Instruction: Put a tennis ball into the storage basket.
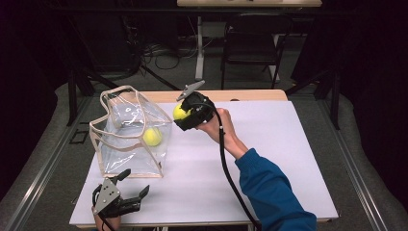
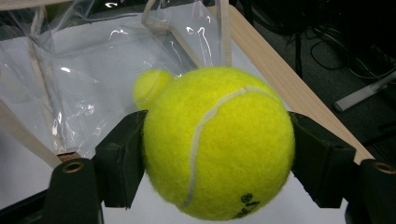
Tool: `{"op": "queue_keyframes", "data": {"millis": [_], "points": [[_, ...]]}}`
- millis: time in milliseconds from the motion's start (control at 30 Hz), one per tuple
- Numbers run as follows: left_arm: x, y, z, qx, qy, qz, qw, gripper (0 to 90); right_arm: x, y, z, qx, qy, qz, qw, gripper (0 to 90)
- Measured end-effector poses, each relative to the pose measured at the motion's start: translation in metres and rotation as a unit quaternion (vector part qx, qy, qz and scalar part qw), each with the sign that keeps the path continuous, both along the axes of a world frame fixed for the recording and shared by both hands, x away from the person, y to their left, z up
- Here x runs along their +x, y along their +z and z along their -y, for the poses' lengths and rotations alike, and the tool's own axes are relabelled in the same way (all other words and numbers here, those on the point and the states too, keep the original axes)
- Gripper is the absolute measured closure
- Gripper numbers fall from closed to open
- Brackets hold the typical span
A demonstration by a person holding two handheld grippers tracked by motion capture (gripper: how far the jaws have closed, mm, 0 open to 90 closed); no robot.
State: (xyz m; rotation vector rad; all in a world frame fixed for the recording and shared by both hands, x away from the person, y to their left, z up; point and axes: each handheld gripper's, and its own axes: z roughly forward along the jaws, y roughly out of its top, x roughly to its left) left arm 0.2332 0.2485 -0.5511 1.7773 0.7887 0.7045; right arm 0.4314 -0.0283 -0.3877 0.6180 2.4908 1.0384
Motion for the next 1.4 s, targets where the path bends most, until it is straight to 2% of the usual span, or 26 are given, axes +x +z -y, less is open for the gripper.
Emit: {"op": "queue_keyframes", "data": {"millis": [867, 1400], "points": [[0.0, 0.0, 0.0, 0.002, -0.002, 0.002, 1.0, 16.0, -0.005, 0.014, -0.012, 0.021, 0.011, 0.027, 0.9993, 25.9], [0.0, 0.0, -0.001, 0.001, -0.002, 0.001, 1.0, 16.0, -0.006, 0.021, -0.021, 0.027, 0.02, 0.032, 0.9989, 25.9]]}}
